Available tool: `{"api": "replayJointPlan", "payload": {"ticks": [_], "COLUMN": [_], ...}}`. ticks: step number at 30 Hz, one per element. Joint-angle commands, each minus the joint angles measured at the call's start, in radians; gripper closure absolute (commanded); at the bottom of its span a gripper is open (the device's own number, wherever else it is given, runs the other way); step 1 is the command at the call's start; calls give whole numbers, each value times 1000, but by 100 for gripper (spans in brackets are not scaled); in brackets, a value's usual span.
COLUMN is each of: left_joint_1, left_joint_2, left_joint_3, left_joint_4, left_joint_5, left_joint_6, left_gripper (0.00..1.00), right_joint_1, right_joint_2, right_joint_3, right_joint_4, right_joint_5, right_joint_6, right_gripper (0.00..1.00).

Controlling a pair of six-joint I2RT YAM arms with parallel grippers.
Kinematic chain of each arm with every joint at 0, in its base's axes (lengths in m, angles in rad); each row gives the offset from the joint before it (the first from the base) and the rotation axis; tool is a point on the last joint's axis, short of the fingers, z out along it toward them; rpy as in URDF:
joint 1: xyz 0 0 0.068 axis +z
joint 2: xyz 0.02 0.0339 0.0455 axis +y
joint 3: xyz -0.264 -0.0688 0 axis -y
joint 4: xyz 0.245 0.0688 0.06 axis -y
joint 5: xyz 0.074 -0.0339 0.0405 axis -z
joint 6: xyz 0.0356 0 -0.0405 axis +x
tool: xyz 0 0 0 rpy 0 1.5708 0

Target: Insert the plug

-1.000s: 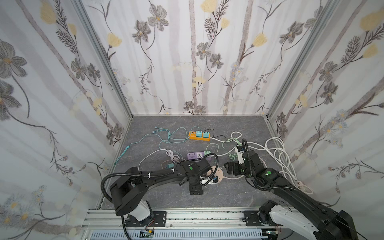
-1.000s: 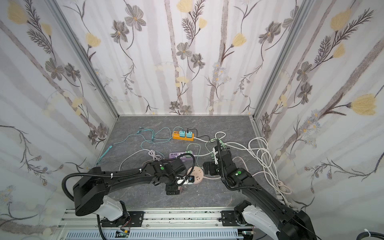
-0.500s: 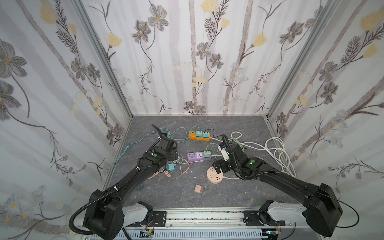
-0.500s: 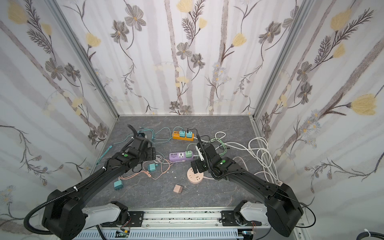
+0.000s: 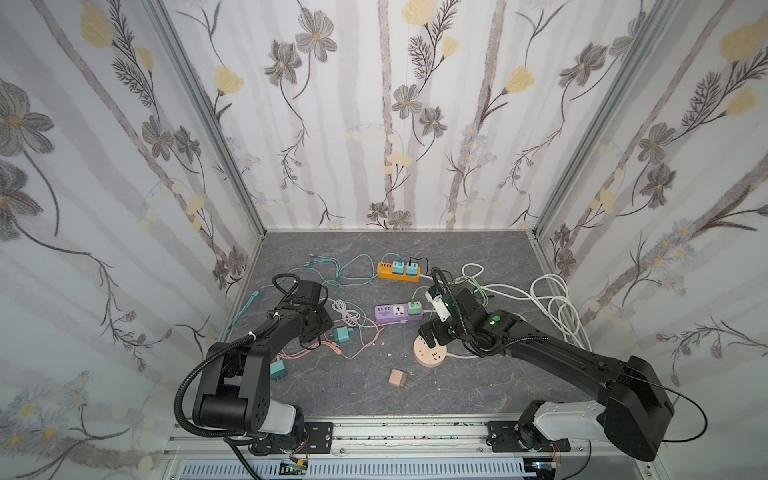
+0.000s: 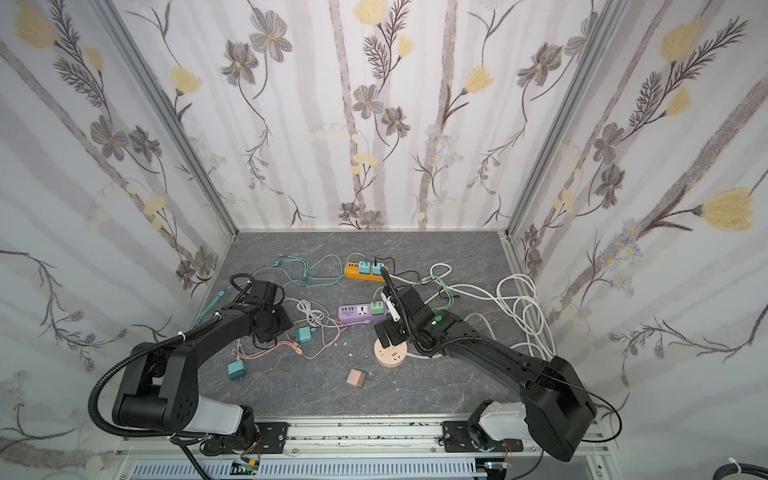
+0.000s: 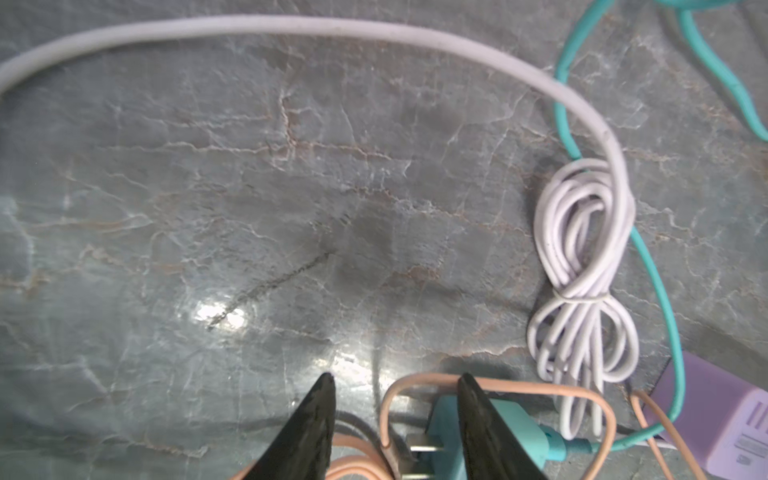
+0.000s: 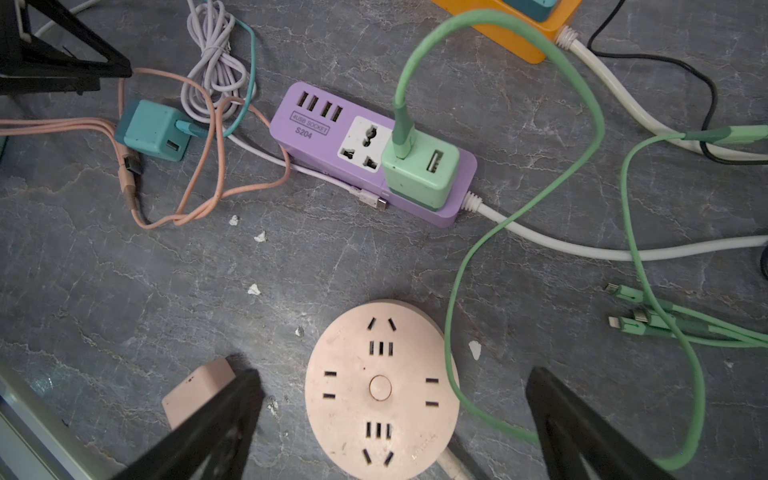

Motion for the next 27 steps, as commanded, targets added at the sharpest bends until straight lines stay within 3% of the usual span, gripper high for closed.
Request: {"api": "replayJointPlan", "payload": {"ticks": [1, 7, 15, 21, 27], "left_joint_1": [2, 1, 0, 1, 2], "left_joint_2": [23, 63, 24, -105, -291], "left_joint_3": [-3, -26, -38, -30, -18], "left_joint_4": [53, 87, 85, 25, -50], "left_joint_5": [36, 57, 63, 52, 37], "left_joint_6": [-21, -16, -9, -19, -68], "left_gripper": [50, 55, 98, 100, 100], "right_joint_1": [39, 75, 120, 134, 155], "right_joint_2": [12, 61, 99, 142, 249], "right_joint_3": [11, 44, 92, 103, 154], "right_joint_4": [6, -12, 13, 150, 296], "right_joint_5": [0, -10, -73, -200, -256], "right_joint_6": [-54, -90, -162, -154, -118], "right_gripper": [1, 1, 1, 3, 2]}}
